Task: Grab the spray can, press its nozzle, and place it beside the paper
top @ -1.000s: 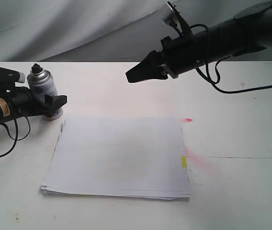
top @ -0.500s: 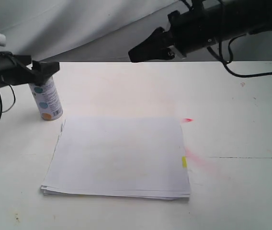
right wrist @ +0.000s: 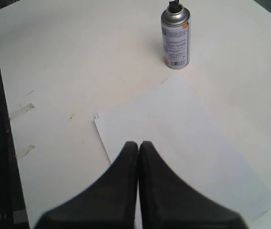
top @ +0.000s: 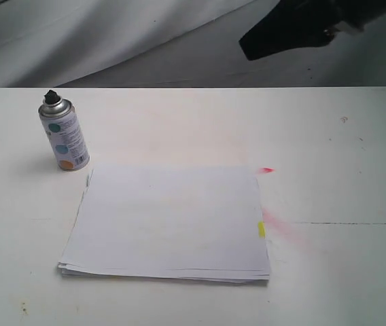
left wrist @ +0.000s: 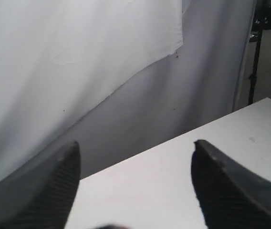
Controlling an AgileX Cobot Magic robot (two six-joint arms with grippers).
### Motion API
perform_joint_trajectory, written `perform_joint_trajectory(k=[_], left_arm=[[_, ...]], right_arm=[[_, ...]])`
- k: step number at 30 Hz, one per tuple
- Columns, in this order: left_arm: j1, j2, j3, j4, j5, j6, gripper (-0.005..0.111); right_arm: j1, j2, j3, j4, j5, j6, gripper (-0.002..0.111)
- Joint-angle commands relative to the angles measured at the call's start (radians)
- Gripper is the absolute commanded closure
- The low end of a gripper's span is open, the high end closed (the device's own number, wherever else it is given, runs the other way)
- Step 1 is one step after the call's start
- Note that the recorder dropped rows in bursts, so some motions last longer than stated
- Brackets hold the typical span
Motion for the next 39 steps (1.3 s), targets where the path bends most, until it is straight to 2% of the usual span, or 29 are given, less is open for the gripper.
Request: perform_joint_trajectory(k=[1, 6, 9, 12, 15, 19, 21, 24, 25, 28, 30, 39], left_arm=[[0.000, -0.176, 0.025, 0.079, -0.023, -0.118, 0.065], [0.000, -0.388, 0.145, 0.079, -0.025, -0.124, 0.095], [0.000, -0.489, 0.238, 0.079, -0.027, -0.155, 0.107], [0.000, -0.622, 0.343, 0.079, -0.051, -0.219, 0.107], [0.000, -0.765, 0.470, -0.059, -0.107, -0.225, 0.107], [0.000, -0.858, 0.617, -0.144, -0.119, -0.217, 0.107], [0.000, -0.861, 0.673, -0.212, -0.121, -0.159, 0.107], [-0.005, -0.857, 0.725, -0.335, -0.121, -0.032, 0.107], [-0.025, -0.857, 0.743, -0.383, -0.112, 0.008, 0.107], [-0.106, -0.857, 0.775, -0.392, -0.094, 0.036, 0.107], [-0.128, -0.857, 0.780, -0.374, -0.114, 0.036, 0.107], [-0.128, -0.857, 0.783, -0.356, -0.160, 0.041, 0.107]], right_arm=[[-0.002, -0.182, 0.138, -0.021, 0.015, 0.025, 0.108], [-0.002, -0.455, 0.375, -0.021, 0.015, 0.059, 0.108], [-0.002, -0.618, 0.506, -0.021, -0.010, 0.137, 0.108], [-0.002, -0.837, 0.657, -0.017, -0.070, 0.220, 0.108], [-0.002, -1.055, 0.800, -0.015, -0.142, 0.265, 0.108], [-0.002, -1.244, 0.991, -0.013, -0.377, 0.265, 0.108], [-0.002, -1.297, 1.101, 0.027, -0.562, 0.252, 0.108], [-0.002, -1.307, 1.219, 0.118, -0.715, 0.188, 0.108], [-0.002, -1.307, 1.271, 0.217, -0.778, 0.137, 0.108], [-0.002, -1.307, 1.316, 0.281, -0.857, 0.119, 0.108], [-0.002, -1.307, 1.316, 0.281, -0.881, 0.119, 0.108], [-0.002, -1.307, 1.316, 0.281, -0.886, 0.121, 0.108]])
